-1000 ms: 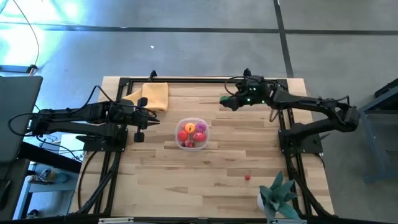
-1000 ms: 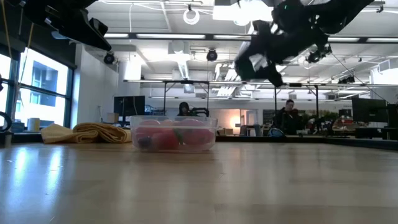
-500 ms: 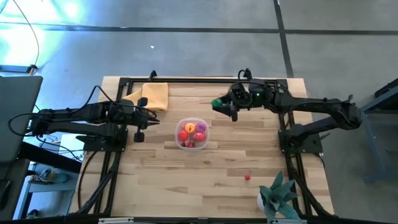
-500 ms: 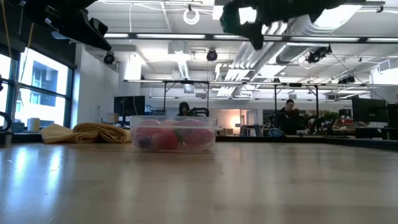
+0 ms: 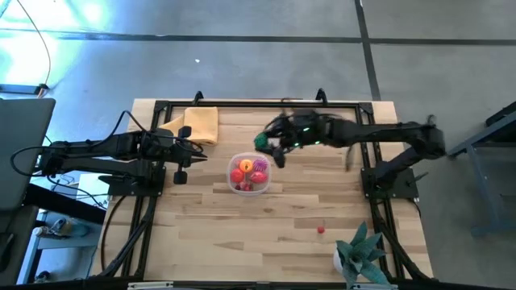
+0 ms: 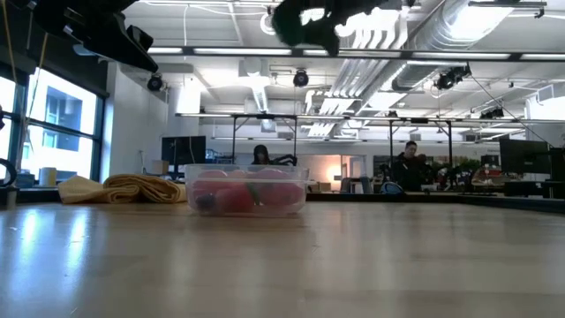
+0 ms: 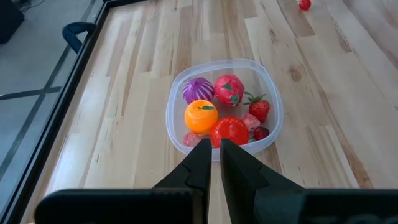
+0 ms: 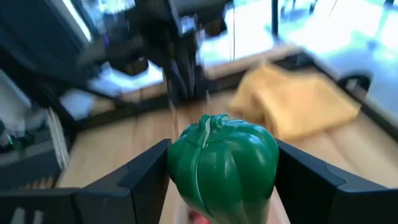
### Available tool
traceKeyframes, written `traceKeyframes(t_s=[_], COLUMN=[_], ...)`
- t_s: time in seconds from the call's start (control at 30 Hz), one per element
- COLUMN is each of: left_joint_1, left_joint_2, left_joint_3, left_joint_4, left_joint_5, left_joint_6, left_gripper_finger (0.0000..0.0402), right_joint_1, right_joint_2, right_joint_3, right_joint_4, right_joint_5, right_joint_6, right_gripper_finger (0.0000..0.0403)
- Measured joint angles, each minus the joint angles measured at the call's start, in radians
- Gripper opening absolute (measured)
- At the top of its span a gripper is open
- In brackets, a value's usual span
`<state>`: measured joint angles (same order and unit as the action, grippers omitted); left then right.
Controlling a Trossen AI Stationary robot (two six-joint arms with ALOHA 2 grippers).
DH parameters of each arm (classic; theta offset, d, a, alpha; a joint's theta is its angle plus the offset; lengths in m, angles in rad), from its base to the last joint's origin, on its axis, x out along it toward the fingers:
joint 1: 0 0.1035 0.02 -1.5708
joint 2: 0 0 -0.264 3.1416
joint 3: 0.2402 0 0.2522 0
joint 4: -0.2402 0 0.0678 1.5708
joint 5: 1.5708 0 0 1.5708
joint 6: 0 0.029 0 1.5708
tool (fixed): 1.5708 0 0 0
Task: Pick and placing Produce into tupperware
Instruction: Put the green bell pepper into the transparent bin
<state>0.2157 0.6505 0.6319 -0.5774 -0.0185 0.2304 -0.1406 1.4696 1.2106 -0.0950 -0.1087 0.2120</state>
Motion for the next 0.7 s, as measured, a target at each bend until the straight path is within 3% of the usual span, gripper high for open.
traceKeyframes(t_s=[0.33, 0.7], left_joint_1=[0.000, 0.000], left_joint_2=[0.000, 0.000], left_joint_3=[0.000, 0.000], left_joint_4=[0.000, 0.000], left_joint_5=[0.000, 0.000], left_joint_6=[0.000, 0.000], left_gripper_finger=[0.0024, 0.0024], right_joint_1=[0.004, 0.046], right_joint_2=[0.310, 0.442], right_joint_3=[0.006, 0.006], right_joint_4=[0.059, 0.078], right_joint_5=[-0.020, 0.018], right_joint_6=[-0.032, -0.036], right_gripper_finger=[0.0243, 0.0243])
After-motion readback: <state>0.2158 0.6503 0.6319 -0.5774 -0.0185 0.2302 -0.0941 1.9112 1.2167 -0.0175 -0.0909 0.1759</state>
